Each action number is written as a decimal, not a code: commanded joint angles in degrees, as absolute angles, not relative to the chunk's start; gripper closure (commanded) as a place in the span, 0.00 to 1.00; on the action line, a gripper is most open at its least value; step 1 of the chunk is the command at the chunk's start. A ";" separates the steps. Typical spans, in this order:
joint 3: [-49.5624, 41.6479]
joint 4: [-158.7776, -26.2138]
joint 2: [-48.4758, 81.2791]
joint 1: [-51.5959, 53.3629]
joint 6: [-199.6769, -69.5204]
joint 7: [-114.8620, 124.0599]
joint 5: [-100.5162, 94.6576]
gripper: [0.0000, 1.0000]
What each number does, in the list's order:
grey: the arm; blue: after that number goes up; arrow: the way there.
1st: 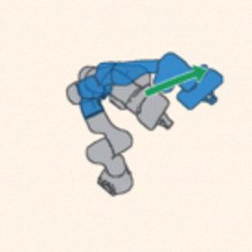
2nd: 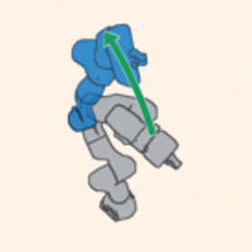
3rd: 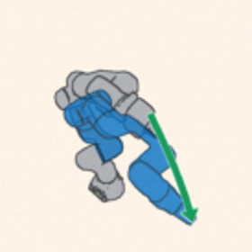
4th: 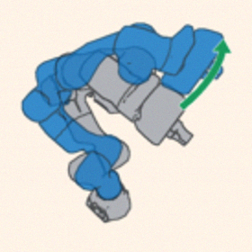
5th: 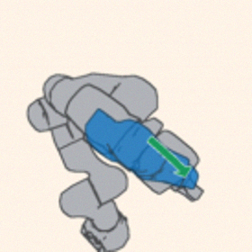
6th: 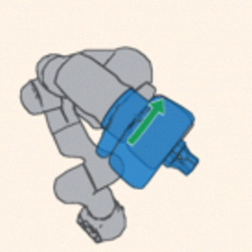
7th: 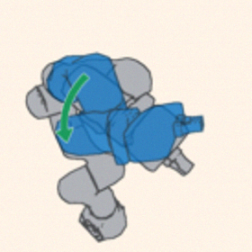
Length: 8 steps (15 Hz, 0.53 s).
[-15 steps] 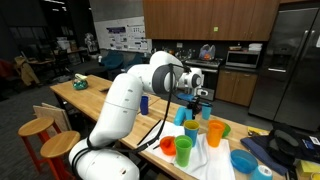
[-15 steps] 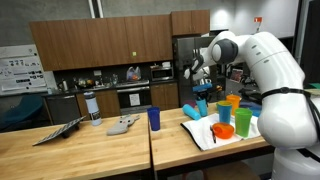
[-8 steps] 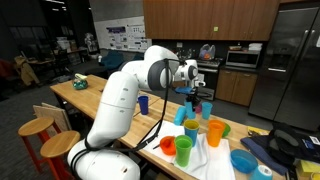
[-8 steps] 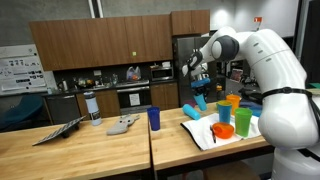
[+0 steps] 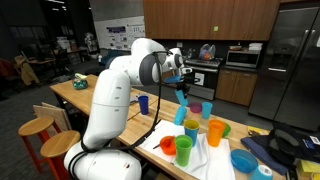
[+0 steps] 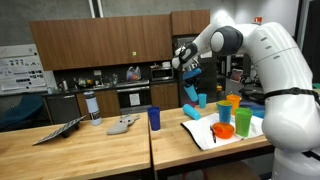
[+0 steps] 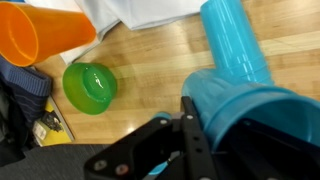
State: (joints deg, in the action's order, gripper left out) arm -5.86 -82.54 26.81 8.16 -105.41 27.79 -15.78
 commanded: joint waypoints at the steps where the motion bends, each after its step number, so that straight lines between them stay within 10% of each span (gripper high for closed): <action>1: -3.90 -79.57 28.03 9.54 -104.61 26.29 -16.26 0.99; 8: -0.26 -71.16 35.99 12.66 -100.87 20.74 -15.47 0.99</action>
State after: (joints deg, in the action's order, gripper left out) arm -1.19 -76.75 31.82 11.46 -104.22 24.34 -15.65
